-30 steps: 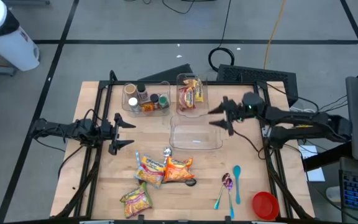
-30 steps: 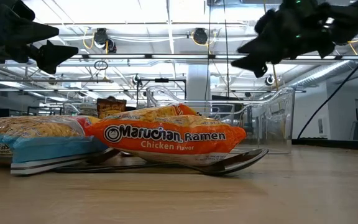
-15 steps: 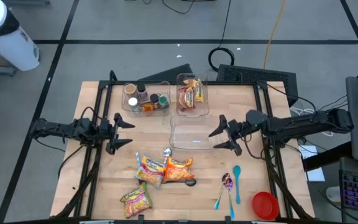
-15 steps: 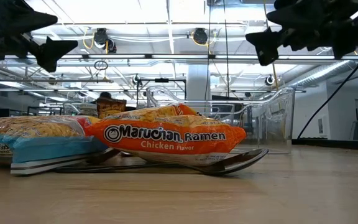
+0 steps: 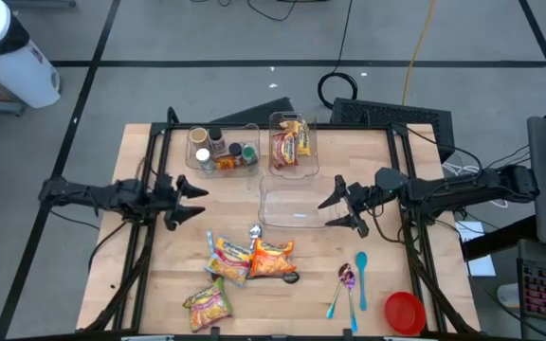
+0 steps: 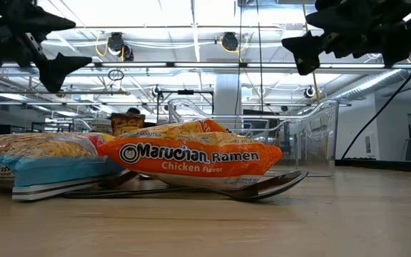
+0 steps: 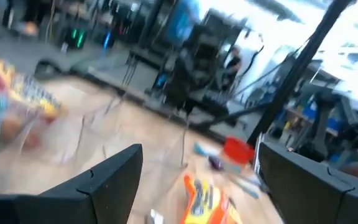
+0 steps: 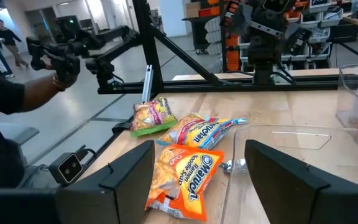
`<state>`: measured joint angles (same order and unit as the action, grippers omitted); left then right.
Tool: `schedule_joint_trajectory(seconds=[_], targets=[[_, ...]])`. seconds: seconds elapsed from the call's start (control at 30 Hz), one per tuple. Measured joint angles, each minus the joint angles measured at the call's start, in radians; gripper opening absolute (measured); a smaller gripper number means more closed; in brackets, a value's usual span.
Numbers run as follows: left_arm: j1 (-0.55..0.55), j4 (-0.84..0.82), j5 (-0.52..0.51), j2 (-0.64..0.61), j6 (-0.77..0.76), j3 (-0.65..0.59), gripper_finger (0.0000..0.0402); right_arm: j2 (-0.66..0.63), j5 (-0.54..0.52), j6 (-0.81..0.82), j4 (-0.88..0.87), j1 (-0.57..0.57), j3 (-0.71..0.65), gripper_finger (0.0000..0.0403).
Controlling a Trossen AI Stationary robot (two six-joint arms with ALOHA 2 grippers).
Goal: Pick & Place Food Item
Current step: Put the blue noodle pack into the top right transparent container
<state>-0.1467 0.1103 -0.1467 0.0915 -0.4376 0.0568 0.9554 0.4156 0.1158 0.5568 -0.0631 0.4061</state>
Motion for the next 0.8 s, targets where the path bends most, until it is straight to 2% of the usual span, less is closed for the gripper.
schedule_joint_trajectory(seconds=[0.1, 0.23, 0.5, 0.63, 0.8], targets=[[-0.017, -0.110, -0.012, 0.122, -0.043, 0.072, 0.0324, 0.000, 0.000, 0.000, -0.002, 0.000, 0.000, 0.0242], [-0.063, -0.194, -0.030, 0.357, -0.043, 0.175, 0.0324, 0.001, 0.000, -0.005, -0.009, 0.000, 0.000, 0.0242], [-0.205, -0.200, 0.008, 0.812, 0.002, 0.331, 0.0324, 0.001, 0.000, -0.008, -0.011, -0.001, 0.000, 0.0242], [-0.265, -0.185, 0.016, 0.972, -0.078, 0.361, 0.0323, 0.001, 0.000, -0.023, -0.016, -0.001, 0.000, 0.0242], [-0.300, -0.159, 0.015, 1.113, -0.169, 0.363, 0.0323, 0.001, -0.002, -0.033, -0.016, -0.001, 0.000, 0.0242]])
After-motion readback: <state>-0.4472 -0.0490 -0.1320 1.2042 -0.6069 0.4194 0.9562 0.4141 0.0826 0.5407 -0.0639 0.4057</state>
